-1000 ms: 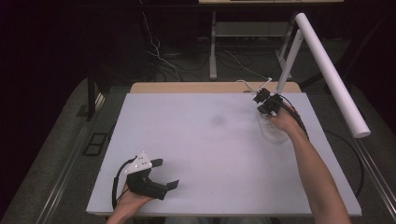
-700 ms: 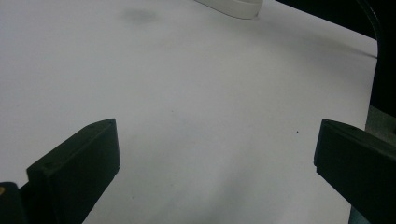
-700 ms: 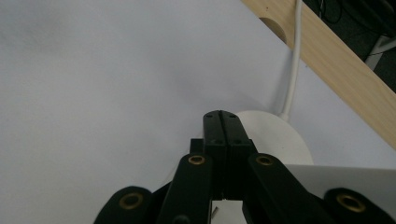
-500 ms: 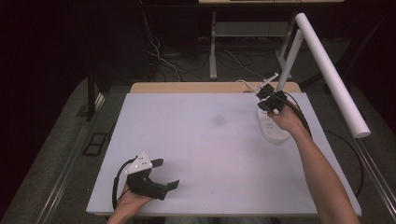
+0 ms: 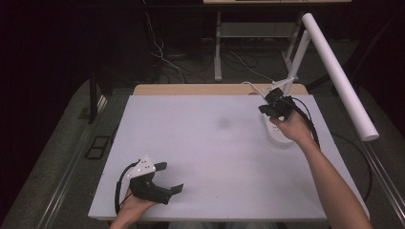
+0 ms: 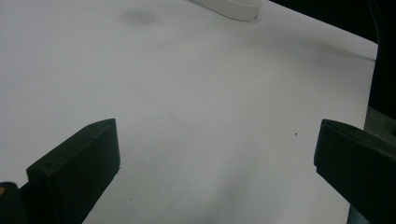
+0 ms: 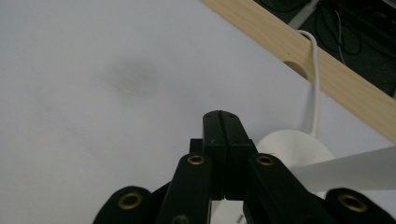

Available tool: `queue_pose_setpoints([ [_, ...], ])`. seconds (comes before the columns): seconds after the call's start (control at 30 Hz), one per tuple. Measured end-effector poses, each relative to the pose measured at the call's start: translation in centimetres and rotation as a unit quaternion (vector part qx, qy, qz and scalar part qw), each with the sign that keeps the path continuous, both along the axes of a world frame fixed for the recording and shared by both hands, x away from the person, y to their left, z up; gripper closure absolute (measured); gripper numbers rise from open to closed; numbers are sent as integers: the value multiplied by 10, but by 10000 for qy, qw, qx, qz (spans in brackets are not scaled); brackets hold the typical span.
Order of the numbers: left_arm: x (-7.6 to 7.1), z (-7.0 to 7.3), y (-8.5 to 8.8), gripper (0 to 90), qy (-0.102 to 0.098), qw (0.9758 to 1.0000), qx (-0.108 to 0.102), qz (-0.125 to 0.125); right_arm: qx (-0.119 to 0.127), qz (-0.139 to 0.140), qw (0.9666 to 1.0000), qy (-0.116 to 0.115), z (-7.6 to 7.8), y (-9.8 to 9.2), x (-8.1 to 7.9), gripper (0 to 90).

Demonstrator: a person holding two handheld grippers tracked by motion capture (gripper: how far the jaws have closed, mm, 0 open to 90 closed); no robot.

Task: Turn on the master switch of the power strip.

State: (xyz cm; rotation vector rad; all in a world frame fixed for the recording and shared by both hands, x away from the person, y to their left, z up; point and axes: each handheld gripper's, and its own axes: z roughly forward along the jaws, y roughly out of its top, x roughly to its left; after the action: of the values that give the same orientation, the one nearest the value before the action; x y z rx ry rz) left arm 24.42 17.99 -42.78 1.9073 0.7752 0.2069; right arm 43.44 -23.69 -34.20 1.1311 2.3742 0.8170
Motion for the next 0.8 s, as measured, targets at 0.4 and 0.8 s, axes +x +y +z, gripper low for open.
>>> queue_pose_setpoints([
  [0.4, 1, 0, -2, 0, 5, 10000, -6, -27, 625, -114, 9980, 3, -2, -5, -34, 418],
  [0.8, 1, 0, -2, 0, 8, 10000, -69, 4, 1249, 291, 9917, -19, -1, -10, -85, 0],
])
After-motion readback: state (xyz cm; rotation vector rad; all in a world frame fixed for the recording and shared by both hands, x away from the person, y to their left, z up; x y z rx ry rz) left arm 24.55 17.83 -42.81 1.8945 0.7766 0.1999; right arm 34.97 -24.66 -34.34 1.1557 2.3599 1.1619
